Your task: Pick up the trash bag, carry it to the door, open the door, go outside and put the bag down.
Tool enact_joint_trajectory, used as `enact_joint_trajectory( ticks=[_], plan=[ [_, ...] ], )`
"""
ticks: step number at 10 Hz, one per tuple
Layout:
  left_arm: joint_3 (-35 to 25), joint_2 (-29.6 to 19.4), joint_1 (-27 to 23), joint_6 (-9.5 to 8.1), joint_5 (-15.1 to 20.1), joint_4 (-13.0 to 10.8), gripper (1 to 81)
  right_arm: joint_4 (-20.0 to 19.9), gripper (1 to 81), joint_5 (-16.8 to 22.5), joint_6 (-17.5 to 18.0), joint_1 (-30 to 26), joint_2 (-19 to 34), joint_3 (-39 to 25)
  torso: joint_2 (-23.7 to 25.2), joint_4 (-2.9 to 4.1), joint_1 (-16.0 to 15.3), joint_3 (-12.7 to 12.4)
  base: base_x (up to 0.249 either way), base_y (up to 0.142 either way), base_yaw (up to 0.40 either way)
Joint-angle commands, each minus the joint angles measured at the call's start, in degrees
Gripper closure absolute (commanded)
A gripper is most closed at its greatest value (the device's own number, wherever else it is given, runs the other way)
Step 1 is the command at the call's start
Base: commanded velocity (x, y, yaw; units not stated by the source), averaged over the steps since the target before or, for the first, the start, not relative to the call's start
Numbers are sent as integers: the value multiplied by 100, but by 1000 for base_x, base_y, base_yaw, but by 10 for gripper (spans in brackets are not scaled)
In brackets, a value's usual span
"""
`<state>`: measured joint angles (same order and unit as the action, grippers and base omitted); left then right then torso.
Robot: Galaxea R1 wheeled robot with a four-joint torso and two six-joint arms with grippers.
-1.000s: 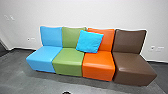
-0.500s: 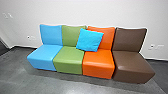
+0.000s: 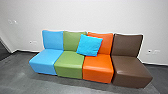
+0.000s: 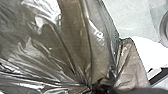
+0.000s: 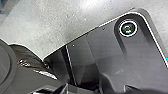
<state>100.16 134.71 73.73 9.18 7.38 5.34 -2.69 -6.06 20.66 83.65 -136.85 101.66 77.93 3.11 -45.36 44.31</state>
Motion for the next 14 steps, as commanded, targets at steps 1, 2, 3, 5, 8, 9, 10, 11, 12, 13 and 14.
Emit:
enact_joint_trajectory(
  ticks=[1,2,3,5,8,9,10,11,12,13,14],
  plan=[
    [283,213,40,163,159,-7,811,242,10,246,-53,121,-159,307,-553,0,356,-549,0,0,0],
    [467,372,102,164,159,-7,811,269,10,246,-54,200,-300,501,-772,0,498,-767,0,0,0],
    [768,619,172,163,159,-7,811,269,10,246,-71,262,-486,802,-977,0,632,-924,0,0,0],
    [1400,1084,270,172,159,-7,811,313,10,237,-72,368,-837,1276,-1318,0,870,-667,0,0,0],
    [2052,1542,366,172,168,-7,811,340,10,246,-71,403,-1180,1690,-1847,0,1215,-750,0,0,0],
    [2307,1657,427,172,168,-15,811,340,10,254,-71,403,-1260,1813,-2072,0,1364,-752,0,0,0],
    [2561,1797,481,172,168,-33,811,349,10,263,-71,412,-1295,1848,-2267,0,1491,-754,0,0,0],
    [2843,1947,507,172,177,-33,811,340,10,254,-71,420,-1295,1821,-2472,0,1624,-754,0,0,0],
    [3175,2122,507,172,194,-33,811,340,10,254,-71,420,-1330,1830,-2665,0,1751,-754,0,0,0],
    [3317,2228,507,181,220,-33,811,349,10,254,-71,438,-1374,1857,-2864,0,1880,-754,0,0,0],
    [3387,2298,507,207,229,-33,811,357,10,254,-71,438,-1435,1926,-3054,0,2002,-1009,0,0,0]
  ],
)
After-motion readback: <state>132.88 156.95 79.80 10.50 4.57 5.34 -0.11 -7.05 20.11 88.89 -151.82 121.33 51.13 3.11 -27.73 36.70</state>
